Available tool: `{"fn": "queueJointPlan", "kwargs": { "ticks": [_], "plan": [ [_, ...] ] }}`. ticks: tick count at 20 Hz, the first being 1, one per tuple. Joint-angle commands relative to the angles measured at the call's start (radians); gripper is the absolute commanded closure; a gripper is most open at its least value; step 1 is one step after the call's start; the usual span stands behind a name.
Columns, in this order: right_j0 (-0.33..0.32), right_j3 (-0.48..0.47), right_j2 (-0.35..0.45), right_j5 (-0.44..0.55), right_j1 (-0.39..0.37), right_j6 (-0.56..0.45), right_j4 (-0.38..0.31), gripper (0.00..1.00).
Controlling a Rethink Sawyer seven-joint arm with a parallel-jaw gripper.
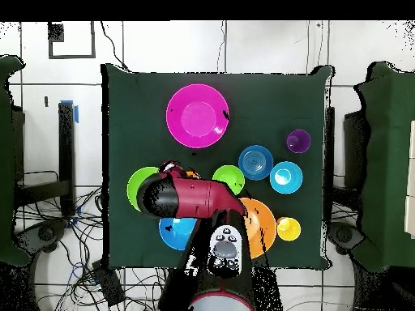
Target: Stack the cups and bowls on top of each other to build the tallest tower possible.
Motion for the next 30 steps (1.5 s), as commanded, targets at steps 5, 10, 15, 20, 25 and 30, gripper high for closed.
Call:
{"fn": "queueJointPlan", "kwargs": {
  "ticks": [5, 10, 15, 20, 25, 30],
  "plan": [
    [-0.013, -0.086, 0.128, 0.023, 0.102, 0.028, 0.002, 0.0],
    [-0.014, -0.095, 0.131, -0.01, 0.132, 0.037, -0.002, 0.0],
    [-0.016, -0.097, 0.136, -0.041, 0.154, 0.042, -0.006, 0.0],
    [-0.017, -0.104, 0.128, -0.045, 0.163, 0.039, -0.013, 0.0],
    [-0.013, -0.121, 0.118, -0.084, 0.205, 0.047, -0.02, 0.0],
    [-0.006, -0.122, 0.115, -0.118, 0.227, 0.06, -0.017, 0.0]
  ]
}}
